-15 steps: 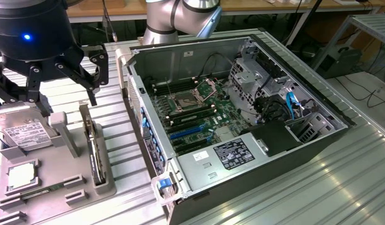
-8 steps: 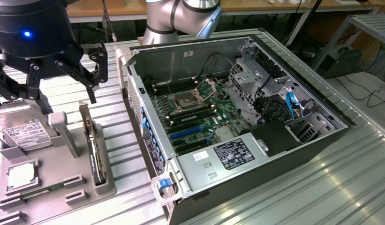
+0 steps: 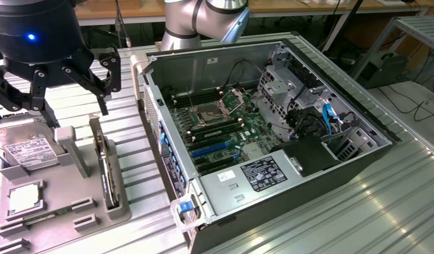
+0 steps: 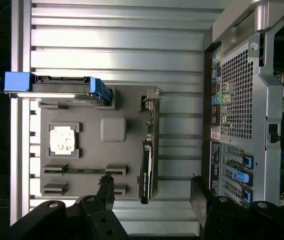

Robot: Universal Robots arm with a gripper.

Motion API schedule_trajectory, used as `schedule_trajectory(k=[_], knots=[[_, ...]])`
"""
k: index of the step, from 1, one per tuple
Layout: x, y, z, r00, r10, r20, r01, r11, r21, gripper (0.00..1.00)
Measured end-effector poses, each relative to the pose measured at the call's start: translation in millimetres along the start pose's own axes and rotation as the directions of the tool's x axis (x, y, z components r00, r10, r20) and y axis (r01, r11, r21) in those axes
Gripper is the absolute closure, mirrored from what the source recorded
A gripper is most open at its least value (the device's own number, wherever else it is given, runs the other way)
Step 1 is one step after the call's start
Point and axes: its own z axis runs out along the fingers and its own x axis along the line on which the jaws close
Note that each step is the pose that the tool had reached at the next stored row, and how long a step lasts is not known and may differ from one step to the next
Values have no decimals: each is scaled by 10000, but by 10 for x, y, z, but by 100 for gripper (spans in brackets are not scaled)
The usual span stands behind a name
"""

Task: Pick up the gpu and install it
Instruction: 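Pick up the gpu and move the gpu toward the slot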

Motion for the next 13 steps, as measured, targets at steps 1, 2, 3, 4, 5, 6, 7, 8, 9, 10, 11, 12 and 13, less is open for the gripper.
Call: schedule_trajectory(k=[1, 2, 3, 4, 5, 6, 7, 8, 9, 10, 11, 12, 13], knots=[[0, 0, 2, 10000, 0, 0, 0, 10000, 0, 28], [0, 0, 7, 10000, 0, -1, 0, 10000, 0, 28], [0, 0, 11, 10000, 1, -1, -1, 10000, 0, 28], [1, 0, 16, 10000, 1, 0, -1, 10000, 0, 28], [1, -1, 21, 10000, 1, 0, -1, 10000, 0, 28], [1, -2, 26, 10000, 1, 0, -1, 10000, 0, 28], [1, -2, 32, 10000, 1, 0, -1, 10000, 0, 28], [1, -2, 37, 10000, 1, 0, -1, 10000, -1, 28], [1, -3, 44, 10000, 1, 1, -1, 10000, -2, 28], [1, -3, 49, 10000, 1, 0, -1, 10000, -2, 28], [1, -4, 54, 10000, 1, 1, -1, 10000, -2, 28], [2, -4, 60, 10000, 1, 1, -1, 10000, -2, 28], [2, -5, 65, 10000, 1, 0, -1, 10000, -2, 28]])
